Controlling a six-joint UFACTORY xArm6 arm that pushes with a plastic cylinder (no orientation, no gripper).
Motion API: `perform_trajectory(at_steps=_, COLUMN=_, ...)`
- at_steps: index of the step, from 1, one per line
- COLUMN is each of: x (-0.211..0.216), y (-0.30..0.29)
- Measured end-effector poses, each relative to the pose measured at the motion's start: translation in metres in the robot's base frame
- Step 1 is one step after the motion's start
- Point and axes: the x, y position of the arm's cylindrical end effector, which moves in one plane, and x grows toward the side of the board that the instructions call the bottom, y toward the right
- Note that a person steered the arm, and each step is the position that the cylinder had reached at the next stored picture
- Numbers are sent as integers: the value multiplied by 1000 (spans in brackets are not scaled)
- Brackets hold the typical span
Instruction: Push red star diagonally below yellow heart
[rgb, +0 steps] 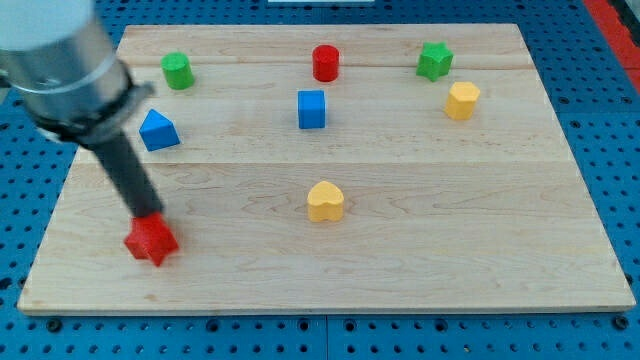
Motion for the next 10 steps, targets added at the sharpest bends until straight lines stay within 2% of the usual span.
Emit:
perform_trajectory(at_steps=1, x=7, y=-24)
perform_trajectory(at_steps=2, x=12, y=-94)
perform_trajectory(at_steps=3, x=51, y=-72)
perform_trajectory(at_steps=5, x=49, y=95)
perform_trajectory(at_steps=6, x=49, y=72)
perform_trajectory(at_steps=7, x=49, y=5)
perform_trajectory(at_steps=8, x=35, y=33)
perform_trajectory(at_steps=9, x=14, y=22)
perform_trajectory(at_steps=10, x=7, y=42)
